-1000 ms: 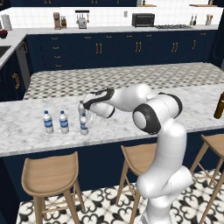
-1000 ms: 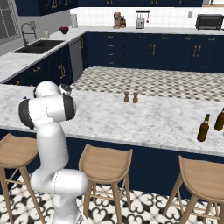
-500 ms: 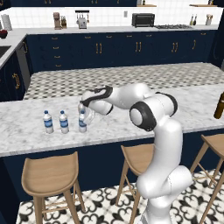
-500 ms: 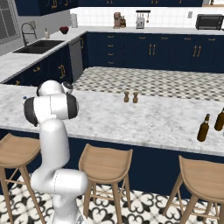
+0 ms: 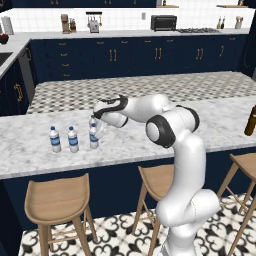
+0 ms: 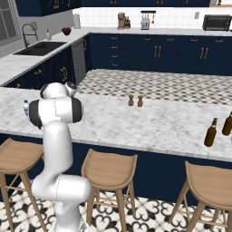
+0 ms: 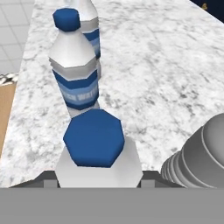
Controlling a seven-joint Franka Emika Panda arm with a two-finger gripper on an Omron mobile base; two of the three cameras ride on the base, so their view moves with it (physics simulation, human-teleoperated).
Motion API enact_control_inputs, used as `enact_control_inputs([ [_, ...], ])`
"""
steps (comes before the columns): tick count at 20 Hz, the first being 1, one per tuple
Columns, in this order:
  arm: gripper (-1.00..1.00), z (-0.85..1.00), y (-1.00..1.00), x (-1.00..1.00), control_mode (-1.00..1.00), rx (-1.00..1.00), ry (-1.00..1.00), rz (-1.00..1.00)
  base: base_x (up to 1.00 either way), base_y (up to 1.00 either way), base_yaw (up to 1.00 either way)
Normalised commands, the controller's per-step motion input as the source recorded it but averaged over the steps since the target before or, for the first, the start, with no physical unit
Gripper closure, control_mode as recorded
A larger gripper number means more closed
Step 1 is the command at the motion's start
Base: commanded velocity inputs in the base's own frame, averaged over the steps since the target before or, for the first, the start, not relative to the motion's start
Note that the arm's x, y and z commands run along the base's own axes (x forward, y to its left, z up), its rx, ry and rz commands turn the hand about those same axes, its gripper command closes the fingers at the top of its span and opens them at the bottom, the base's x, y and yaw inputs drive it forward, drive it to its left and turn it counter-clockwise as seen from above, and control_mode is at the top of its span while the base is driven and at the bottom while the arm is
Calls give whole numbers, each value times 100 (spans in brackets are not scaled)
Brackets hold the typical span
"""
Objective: Move the plastic bottles in the middle to the plastics group, and the glass bottles in the middle to the glass group.
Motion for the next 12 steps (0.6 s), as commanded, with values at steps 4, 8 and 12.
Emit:
enact_control_inputs([
  [4, 100, -11, 9, 0, -100, 0, 0, 0, 0, 0, 0],
  [8, 100, -26, 2, 0, -100, 0, 0, 0, 0, 0, 0],
  [12, 100, -4, 0, 0, -100, 0, 0, 0, 0, 0, 0],
])
